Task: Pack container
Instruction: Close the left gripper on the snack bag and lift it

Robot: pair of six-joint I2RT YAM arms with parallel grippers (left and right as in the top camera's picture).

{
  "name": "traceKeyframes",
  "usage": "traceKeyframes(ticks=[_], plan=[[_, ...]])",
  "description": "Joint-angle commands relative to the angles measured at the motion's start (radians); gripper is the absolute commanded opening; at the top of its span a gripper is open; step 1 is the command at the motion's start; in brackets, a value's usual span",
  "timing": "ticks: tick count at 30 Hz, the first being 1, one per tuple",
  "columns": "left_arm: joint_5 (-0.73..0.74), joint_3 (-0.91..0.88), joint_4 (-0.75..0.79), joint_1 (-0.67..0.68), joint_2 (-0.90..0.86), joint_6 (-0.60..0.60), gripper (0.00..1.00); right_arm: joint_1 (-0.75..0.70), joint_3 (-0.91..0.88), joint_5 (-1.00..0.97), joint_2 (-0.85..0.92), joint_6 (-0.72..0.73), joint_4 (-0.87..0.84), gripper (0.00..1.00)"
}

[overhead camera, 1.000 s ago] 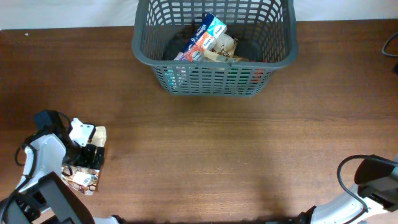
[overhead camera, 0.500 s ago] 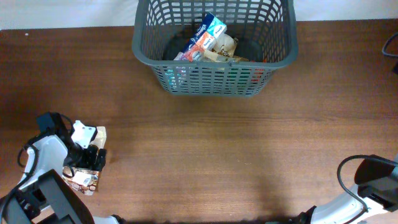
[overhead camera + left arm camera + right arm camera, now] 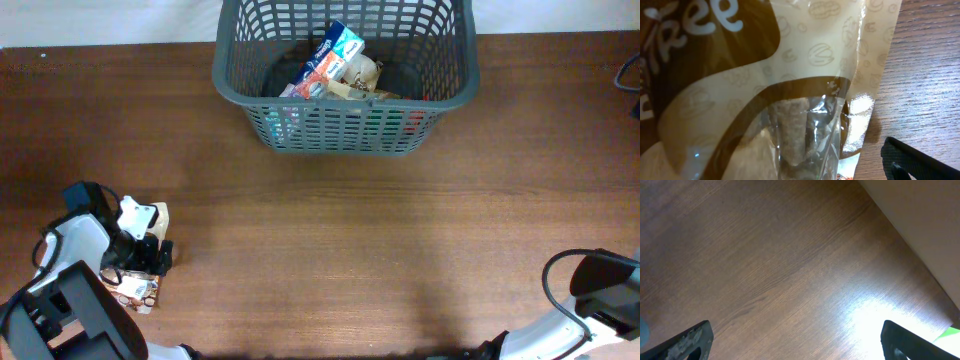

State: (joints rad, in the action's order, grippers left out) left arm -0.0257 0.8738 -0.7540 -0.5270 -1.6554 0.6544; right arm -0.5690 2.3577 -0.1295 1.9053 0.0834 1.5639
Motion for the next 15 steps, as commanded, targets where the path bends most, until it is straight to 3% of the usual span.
traceKeyframes(ticks=[1, 9, 12, 13, 15], plan=[[0.012, -0.009, 0.003, -0.004, -0.013, -0.011, 1.0, -0.001, -0.005, 0.006, 0.005, 0.011, 0.0, 0.99], [0.012, -0.009, 0.011, -0.004, -0.013, -0.011, 0.97, -0.001, -0.005, 0.006, 0.005, 0.011, 0.0, 0.99], [0.012, -0.009, 0.014, -0.004, -0.013, -0.011, 0.58, -0.001, -0.005, 0.006, 0.005, 0.011, 0.0, 0.99], [0.012, -0.009, 0.014, -0.004, -0.013, -0.011, 0.51, -0.001, -0.005, 0.006, 0.005, 0.011, 0.0, 0.99], [0.016, -0.009, 0.014, -0.004, -0.013, -0.011, 0.48, -0.001, -0.005, 0.006, 0.005, 0.011, 0.0, 0.99]])
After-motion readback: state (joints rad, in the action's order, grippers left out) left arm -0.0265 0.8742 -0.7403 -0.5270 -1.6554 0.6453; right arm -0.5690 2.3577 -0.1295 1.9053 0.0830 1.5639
